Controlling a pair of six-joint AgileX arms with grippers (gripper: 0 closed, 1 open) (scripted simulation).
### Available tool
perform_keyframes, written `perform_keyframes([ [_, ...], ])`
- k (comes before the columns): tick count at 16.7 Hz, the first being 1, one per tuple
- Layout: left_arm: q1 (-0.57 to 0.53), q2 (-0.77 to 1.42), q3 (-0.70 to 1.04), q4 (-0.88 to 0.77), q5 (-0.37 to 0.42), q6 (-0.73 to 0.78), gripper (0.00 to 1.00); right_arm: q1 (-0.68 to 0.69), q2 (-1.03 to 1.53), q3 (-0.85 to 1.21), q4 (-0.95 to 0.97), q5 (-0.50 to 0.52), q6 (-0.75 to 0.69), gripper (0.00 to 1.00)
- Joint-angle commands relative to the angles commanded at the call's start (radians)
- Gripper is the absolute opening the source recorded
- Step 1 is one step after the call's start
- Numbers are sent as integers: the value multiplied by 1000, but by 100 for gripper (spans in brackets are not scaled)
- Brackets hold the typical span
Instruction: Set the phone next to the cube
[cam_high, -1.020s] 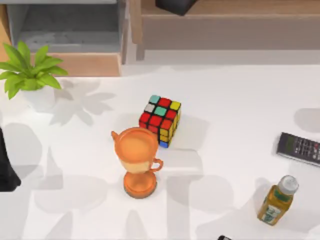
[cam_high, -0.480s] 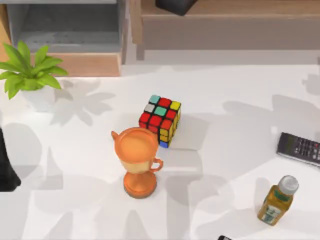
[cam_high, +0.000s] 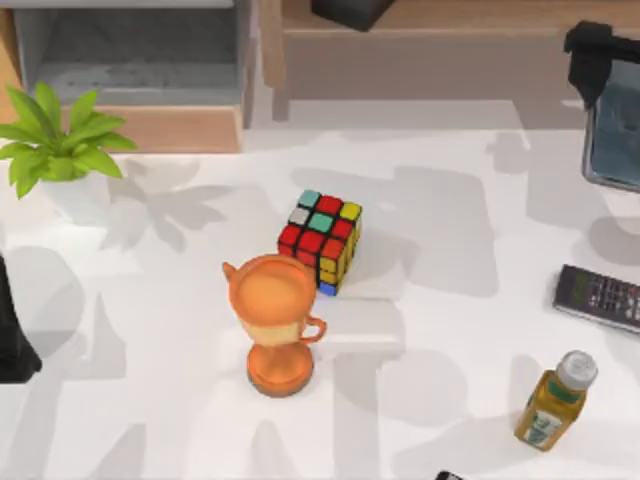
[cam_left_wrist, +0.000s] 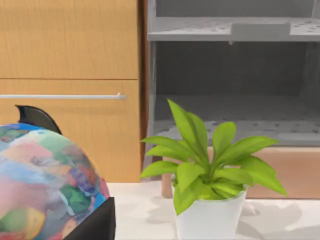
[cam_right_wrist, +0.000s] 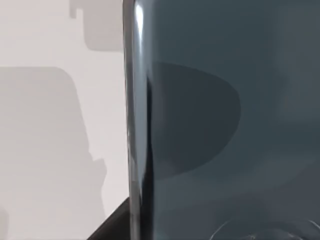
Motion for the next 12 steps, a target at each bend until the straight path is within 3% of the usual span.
perform_keyframes([
  [7,0,0,0,0,0,0,100,227,212,100,-74,-24,65,0],
  [12,0,0,0,0,0,0,100,297,300,127,-98,-35,74,0],
])
